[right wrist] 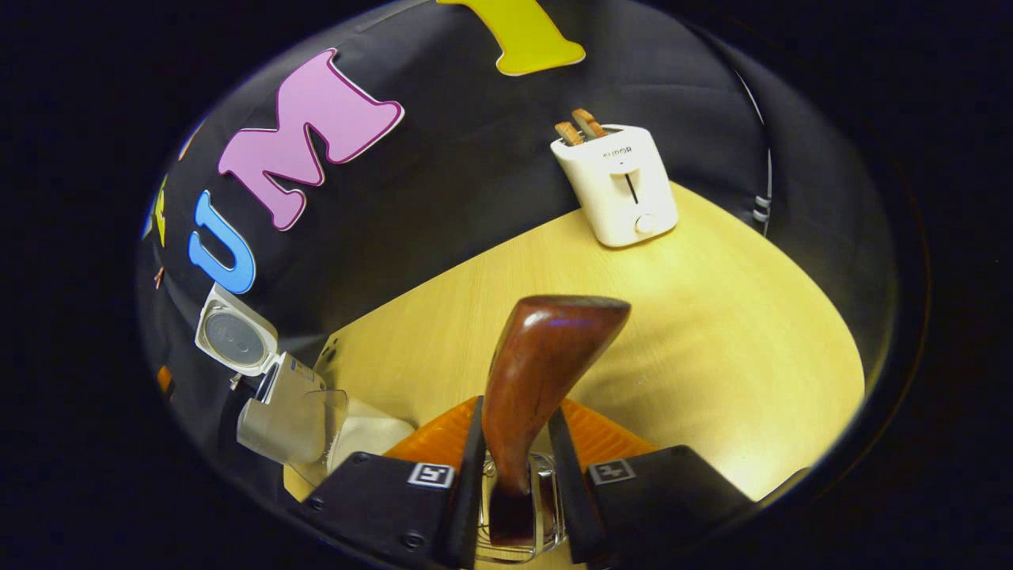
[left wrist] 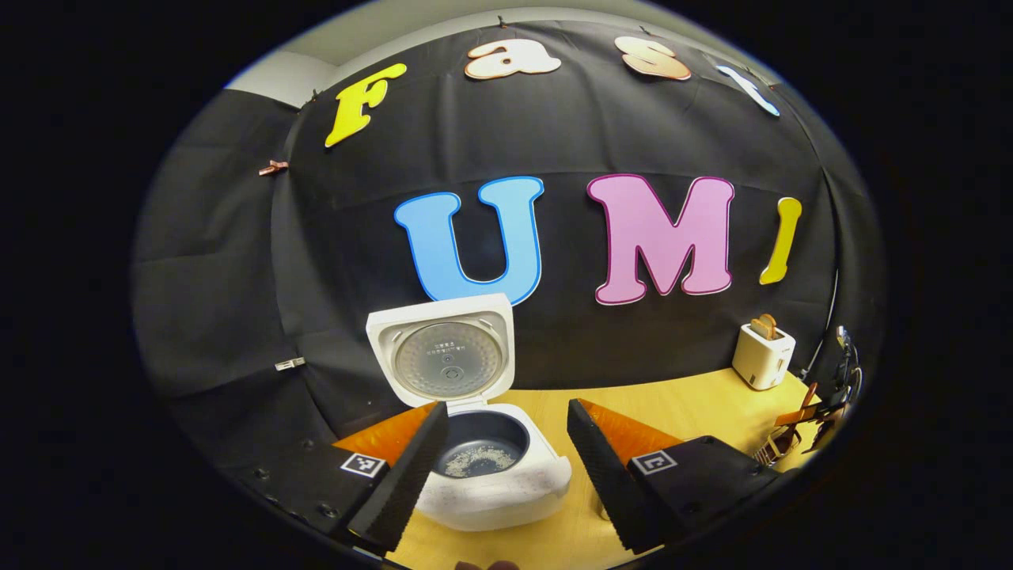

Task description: Close the left gripper, press the button to open the rice cooker; take a wooden spoon from the chopstick holder with the right hand, scoop a spoonful of rice and pour it into the rice cooker, then put the wooden spoon back into the chopstick holder.

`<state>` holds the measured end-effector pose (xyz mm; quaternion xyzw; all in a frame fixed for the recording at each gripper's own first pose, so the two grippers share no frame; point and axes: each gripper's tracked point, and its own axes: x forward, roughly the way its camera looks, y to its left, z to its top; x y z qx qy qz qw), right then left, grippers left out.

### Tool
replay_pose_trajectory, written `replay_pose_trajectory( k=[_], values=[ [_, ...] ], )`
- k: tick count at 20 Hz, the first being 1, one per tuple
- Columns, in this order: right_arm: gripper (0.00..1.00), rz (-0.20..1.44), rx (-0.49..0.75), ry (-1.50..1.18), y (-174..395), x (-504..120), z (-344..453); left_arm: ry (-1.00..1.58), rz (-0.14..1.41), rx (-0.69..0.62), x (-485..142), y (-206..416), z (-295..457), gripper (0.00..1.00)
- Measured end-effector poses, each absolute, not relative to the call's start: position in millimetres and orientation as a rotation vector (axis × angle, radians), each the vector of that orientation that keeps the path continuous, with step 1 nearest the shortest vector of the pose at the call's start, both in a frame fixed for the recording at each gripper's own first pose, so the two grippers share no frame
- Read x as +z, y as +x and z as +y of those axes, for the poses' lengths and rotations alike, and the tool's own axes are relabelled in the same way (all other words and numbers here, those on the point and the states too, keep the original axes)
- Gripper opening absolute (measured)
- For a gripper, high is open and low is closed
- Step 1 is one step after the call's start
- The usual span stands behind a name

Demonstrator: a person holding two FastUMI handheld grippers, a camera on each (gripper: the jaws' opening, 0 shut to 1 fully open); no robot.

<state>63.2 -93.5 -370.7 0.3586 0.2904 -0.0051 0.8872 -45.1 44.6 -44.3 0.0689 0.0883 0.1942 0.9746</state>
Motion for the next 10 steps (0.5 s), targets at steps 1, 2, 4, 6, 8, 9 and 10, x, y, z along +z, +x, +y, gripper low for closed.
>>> replay_pose_trajectory(
  k=[1,2,4,6,8,9,10],
  values=[
    [0.34,0.601,-0.008,0.760,62.9,-369.2,-93.4,0.145,0.178,0.399,-42.4,-46.7,45.4,0.97],
    [0.28,0.603,-0.015,0.764,63.6,-369.1,-96.0,0.147,0.178,0.404,-42.1,-47.9,46.0,0.97],
    [0.22,0.609,-0.016,0.782,60.9,-369.3,-96.2,0.150,0.174,0.410,-39.5,-49.5,47.2,0.97],
    [0.20,0.589,-0.022,0.783,60.8,-362.6,-99.7,0.154,0.170,0.407,-38.3,-47.6,46.5,0.97],
    [0.20,0.560,-0.031,0.810,59.7,-348.7,-102.7,0.160,0.165,0.401,-37.6,-45.7,47.4,0.97],
    [0.20,0.540,-0.046,0.813,59.7,-341.8,-108.4,0.159,0.160,0.392,-36.4,-43.5,47.2,0.97],
    [0.20,0.517,-0.053,0.823,60.1,-333.1,-111.8,0.159,0.155,0.380,-36.5,-41.0,45.8,0.97]
  ],
)
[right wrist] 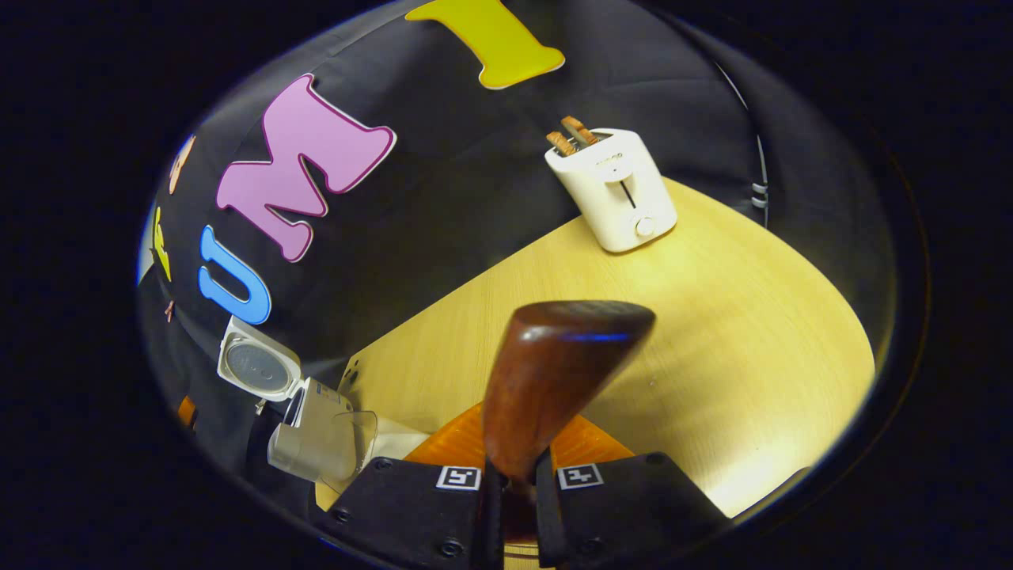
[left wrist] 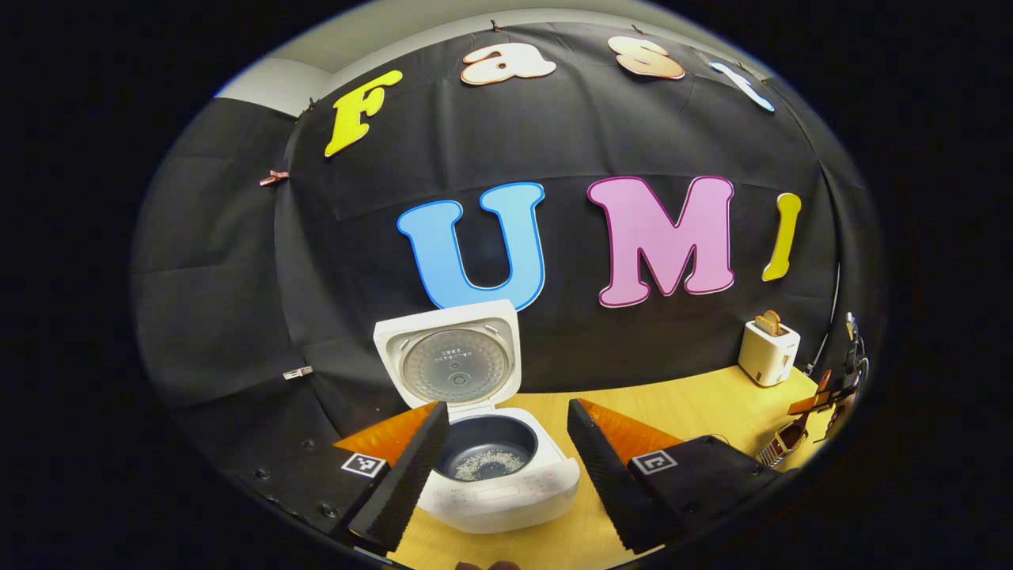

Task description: Close the left gripper, press the button to open the rice cooker; take a wooden spoon from the chopstick holder with the right hand, scoop a spoonful of rice and pour it into the rice cooker, then put the wooden spoon back into the chopstick holder.

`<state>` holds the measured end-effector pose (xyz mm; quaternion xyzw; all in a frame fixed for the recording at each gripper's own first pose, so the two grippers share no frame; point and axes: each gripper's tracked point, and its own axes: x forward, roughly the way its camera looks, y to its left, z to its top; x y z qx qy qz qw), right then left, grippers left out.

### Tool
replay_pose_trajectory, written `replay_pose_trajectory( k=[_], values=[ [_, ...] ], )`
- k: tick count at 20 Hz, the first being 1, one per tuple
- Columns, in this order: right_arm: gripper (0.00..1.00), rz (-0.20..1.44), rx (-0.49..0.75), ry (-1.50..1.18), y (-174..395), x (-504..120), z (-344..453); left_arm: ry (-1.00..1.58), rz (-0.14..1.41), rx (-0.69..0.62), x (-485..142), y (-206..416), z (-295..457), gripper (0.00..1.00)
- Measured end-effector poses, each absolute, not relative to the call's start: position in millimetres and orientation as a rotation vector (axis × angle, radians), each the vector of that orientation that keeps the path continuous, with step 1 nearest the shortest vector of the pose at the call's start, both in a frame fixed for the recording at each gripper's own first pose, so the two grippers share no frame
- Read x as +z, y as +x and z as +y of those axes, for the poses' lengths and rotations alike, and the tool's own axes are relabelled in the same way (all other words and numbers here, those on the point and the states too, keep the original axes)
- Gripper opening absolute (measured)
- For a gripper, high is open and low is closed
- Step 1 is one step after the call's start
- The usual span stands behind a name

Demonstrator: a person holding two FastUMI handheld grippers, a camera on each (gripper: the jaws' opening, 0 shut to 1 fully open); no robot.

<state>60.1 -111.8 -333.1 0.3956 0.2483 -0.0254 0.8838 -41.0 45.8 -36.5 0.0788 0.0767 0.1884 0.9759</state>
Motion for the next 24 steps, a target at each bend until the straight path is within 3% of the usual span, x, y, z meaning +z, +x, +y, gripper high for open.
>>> replay_pose_trajectory(
  k=[5,13,24],
  values=[
    [0.20,0.372,-0.158,0.829,58.7,-275.1,-137.5,0.158,0.133,0.303,-34.3,-19.2,51.4,0.97],
    [0.21,0.289,-0.082,0.820,67.4,-187.5,-79.4,0.102,0.093,0.208,-35.8,0.1,73.0,0.97],
    [0.20,0.410,-0.037,0.563,123.9,-201.2,65.6,0.002,0.095,0.135,-63.0,14.7,124.6,0.97]
  ],
)
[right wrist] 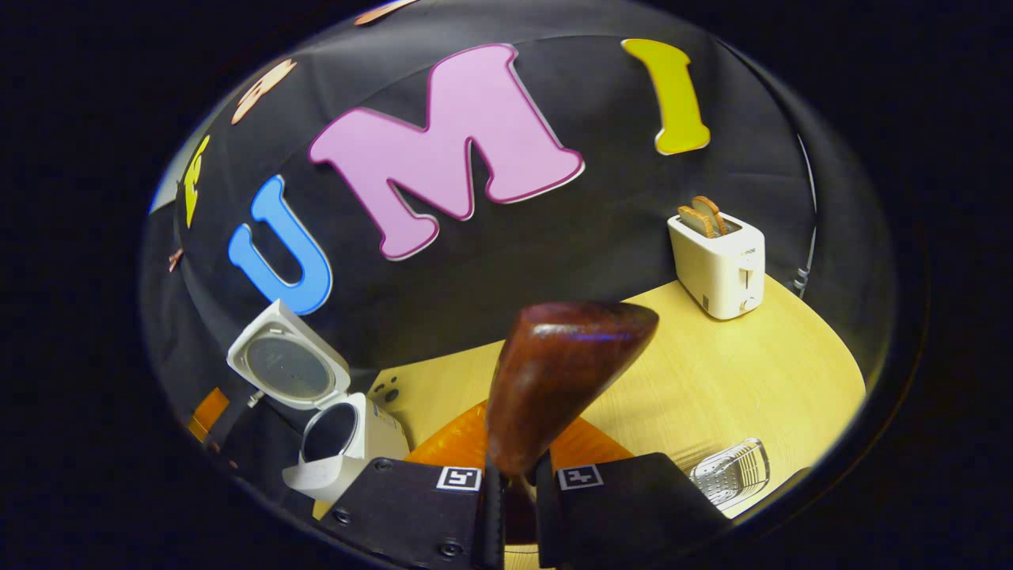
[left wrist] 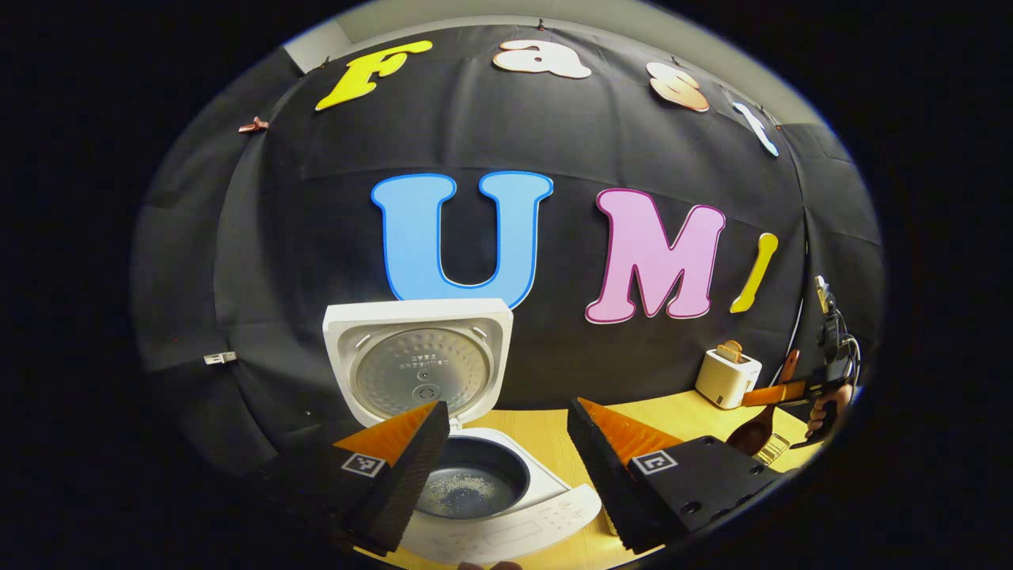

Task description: Close the left gripper, press the button to open the rice cooker; take a wooden spoon from the chopstick holder with the right hand, scoop a spoonful of rice and pour it into the rice cooker, then put the wooden spoon back into the chopstick holder.

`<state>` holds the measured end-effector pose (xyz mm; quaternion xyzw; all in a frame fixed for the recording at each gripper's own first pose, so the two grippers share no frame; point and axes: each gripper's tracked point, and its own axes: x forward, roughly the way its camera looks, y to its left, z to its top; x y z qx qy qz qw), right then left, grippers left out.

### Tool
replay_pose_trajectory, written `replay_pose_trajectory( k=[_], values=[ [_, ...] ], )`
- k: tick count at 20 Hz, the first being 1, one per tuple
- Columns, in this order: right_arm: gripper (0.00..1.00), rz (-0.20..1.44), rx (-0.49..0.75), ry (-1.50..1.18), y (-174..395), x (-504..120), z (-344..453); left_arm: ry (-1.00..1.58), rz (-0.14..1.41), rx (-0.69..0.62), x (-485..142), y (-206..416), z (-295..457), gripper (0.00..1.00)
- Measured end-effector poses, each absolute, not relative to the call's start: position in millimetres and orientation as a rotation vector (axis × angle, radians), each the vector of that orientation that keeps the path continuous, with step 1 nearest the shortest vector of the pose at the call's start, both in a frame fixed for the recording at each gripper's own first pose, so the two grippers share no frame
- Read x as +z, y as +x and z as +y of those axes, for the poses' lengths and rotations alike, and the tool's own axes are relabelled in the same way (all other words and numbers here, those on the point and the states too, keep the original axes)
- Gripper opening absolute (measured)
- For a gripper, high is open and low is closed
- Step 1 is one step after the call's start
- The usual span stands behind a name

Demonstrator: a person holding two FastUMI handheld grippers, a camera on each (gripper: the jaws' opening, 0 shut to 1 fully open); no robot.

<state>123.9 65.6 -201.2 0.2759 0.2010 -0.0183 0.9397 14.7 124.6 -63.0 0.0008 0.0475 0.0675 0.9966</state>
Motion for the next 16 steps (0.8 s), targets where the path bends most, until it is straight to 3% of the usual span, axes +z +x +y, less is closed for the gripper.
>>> replay_pose_trajectory(
  k=[10,16],
  values=[
    [0.20,0.465,-0.138,0.186,164.8,-262.3,113.8,-0.025,0.099,0.051,-79.0,22.5,148.8,0.98],
    [0.20,0.545,-0.136,0.039,161.1,-307.8,153.2,-0.064,0.127,0.014,-94.7,26.8,156.4,0.98]
  ],
)
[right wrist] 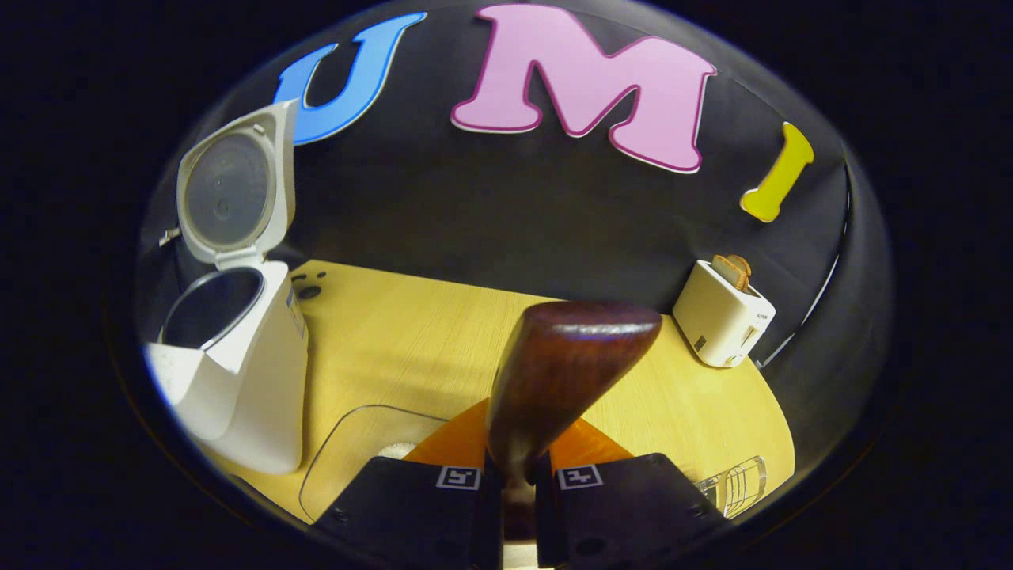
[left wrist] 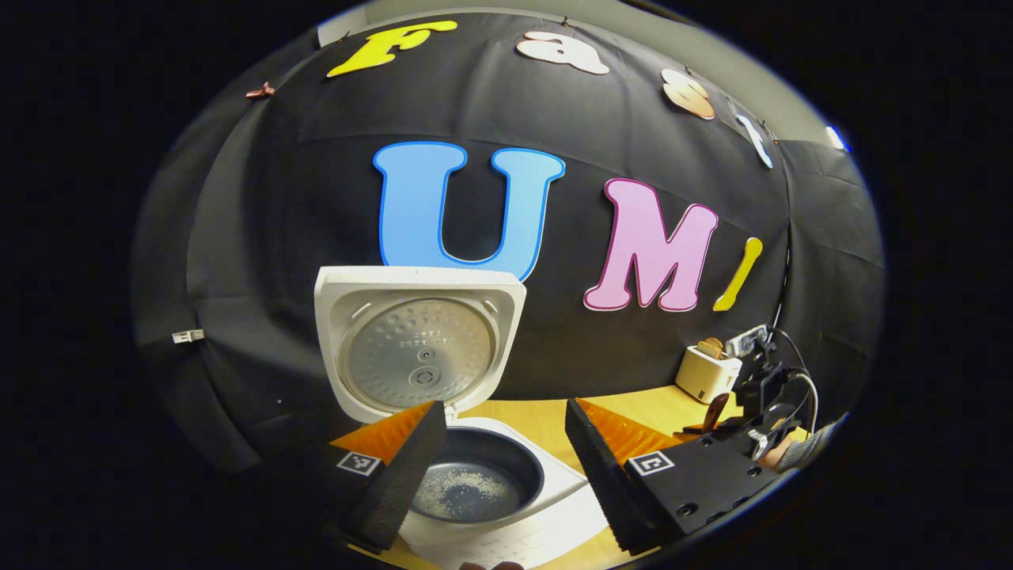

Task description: Close the left gripper, press the button to open the rice cooker; take a wooden spoon from the chopstick holder with the right hand, scoop a spoonful of rice and pour it into the rice cooker, then put the wooden spoon back into the chopstick holder.

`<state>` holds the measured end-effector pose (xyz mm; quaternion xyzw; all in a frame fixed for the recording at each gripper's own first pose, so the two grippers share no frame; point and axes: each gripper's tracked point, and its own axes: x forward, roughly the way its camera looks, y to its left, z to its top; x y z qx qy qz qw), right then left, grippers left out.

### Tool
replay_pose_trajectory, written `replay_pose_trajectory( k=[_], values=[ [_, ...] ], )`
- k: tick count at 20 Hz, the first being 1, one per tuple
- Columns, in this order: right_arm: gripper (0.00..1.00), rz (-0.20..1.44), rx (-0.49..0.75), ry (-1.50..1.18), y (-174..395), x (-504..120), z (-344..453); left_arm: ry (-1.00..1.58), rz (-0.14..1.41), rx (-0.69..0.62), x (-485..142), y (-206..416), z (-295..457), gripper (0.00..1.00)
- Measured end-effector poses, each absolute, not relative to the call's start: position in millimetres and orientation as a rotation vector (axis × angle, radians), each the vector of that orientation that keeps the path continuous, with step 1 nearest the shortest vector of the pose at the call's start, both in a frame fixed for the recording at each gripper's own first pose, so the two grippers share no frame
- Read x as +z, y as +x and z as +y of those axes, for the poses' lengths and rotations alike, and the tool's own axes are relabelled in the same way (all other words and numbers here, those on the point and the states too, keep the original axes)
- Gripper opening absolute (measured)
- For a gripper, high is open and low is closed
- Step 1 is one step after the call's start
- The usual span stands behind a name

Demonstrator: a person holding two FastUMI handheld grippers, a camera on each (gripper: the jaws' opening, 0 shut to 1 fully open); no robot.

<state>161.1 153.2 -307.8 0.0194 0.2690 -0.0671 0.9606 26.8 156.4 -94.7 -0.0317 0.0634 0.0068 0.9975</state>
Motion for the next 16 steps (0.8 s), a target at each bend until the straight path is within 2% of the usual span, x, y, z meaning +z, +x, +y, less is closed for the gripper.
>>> replay_pose_trajectory(
  k=[5,9,16],
  values=[
    [0.19,0.582,-0.086,0.187,159.5,-318.1,189.1,-0.077,0.130,0.000,-97.2,27.5,162.8,0.95],
    [0.20,0.614,-0.056,0.462,151.4,-320.4,210.3,-0.078,0.126,-0.005,-97.2,25.1,165.0,0.96],
    [0.20,0.541,-0.134,0.821,136.0,-309.8,175.2,-0.070,0.117,0.000,-94.1,16.1,166.6,0.95]
  ],
)
